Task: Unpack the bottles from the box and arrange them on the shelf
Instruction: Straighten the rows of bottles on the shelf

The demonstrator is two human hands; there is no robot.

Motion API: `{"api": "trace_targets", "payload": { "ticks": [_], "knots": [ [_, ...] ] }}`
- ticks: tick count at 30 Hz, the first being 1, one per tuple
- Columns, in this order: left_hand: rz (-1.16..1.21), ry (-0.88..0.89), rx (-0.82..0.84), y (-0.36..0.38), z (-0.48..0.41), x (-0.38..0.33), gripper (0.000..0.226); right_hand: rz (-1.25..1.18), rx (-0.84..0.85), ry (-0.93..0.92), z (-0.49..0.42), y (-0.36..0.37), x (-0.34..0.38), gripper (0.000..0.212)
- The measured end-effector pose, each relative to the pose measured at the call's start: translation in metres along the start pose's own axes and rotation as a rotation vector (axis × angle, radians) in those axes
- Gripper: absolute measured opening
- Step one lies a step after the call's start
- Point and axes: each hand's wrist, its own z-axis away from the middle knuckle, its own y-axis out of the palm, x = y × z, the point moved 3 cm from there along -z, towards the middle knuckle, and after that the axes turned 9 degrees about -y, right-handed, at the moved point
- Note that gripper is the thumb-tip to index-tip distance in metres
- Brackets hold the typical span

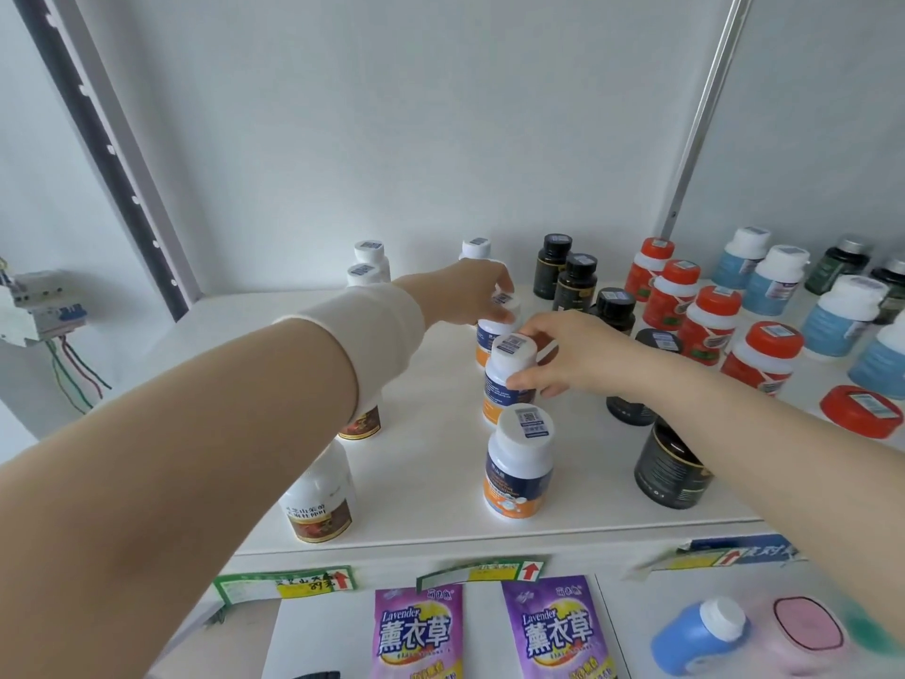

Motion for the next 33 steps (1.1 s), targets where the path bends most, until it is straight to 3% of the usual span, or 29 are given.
{"api": "trace_targets", "payload": {
  "ticks": [5, 9, 13, 19, 23, 33],
  "knots": [
    [0.042, -0.006, -0.001, 0.0, 0.004, -0.002, 0.047, 0.006, 0.027, 0.012, -0.002, 0.002, -0.002, 0.048],
    [-0.032, -0.019, -0.029, -0.004, 0.01, -0.003, 0.059, 0.034, 0.07, 0.005, -0.003, -0.005, 0.0, 0.055],
    [-0.128, 0.001, -0.091, -0.03, 0.027, 0.004, 0.054, 0.311, -0.05, -0.086, -0.006, -0.027, 0.02, 0.06],
    [-0.546, -0.069, -0.128, -0.081, 0.059, 0.058, 0.037, 0.645, -0.038, -0.2, -0.022, -0.012, 0.068, 0.055],
    [-0.697, -0.081, -0.103, -0.09, 0.066, 0.099, 0.037, 0.662, 0.031, -0.194, -0.033, 0.021, 0.092, 0.055],
    [0.169, -0.025, -0.076, -0.037, 0.057, 0.136, 0.058, 0.125, -0.078, -0.004, -0.034, 0.09, 0.092, 0.064]
  ]
}}
